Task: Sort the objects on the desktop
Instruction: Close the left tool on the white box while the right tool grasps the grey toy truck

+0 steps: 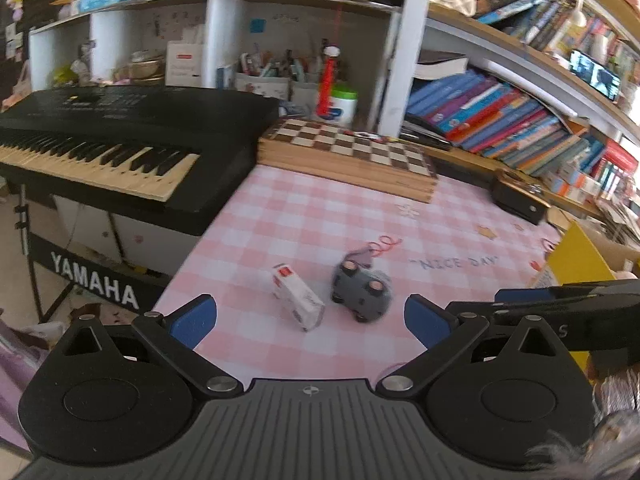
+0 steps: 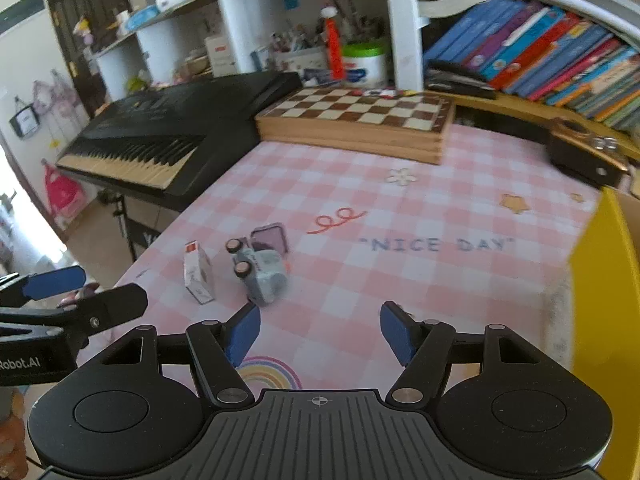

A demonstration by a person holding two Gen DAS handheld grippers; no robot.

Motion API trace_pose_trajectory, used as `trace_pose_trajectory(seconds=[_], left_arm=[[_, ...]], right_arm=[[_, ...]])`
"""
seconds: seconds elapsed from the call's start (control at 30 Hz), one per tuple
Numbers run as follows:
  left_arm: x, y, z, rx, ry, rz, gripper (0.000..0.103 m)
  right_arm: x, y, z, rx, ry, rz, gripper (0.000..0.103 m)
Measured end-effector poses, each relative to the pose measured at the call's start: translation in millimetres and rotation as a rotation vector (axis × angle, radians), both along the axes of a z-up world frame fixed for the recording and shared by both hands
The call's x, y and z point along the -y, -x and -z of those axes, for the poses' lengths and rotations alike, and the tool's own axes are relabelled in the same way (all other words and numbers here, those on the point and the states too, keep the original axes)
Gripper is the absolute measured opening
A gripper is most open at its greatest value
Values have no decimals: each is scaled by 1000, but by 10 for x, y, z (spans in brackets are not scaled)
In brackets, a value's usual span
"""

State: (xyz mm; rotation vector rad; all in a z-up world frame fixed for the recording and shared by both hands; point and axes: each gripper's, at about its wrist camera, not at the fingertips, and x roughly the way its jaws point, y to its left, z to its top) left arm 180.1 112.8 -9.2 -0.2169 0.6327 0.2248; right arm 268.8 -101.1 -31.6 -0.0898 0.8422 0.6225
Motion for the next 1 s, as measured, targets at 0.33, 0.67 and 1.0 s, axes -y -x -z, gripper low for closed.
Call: trace_pose_trajectory(seconds=[0.33, 0.67, 1.0], left_arm=[[-220, -93, 2, -17, -12, -108, 101], [-248, -182, 20, -25, -15, -130, 101], [-192, -315, 105, -42, -1, -102, 100]], right_arm=[[-576, -291, 237, -17, 30, -158, 68], [-838, -496, 410, -19, 83, -239, 66], [-646, -500, 383, -28, 81, -209, 43]])
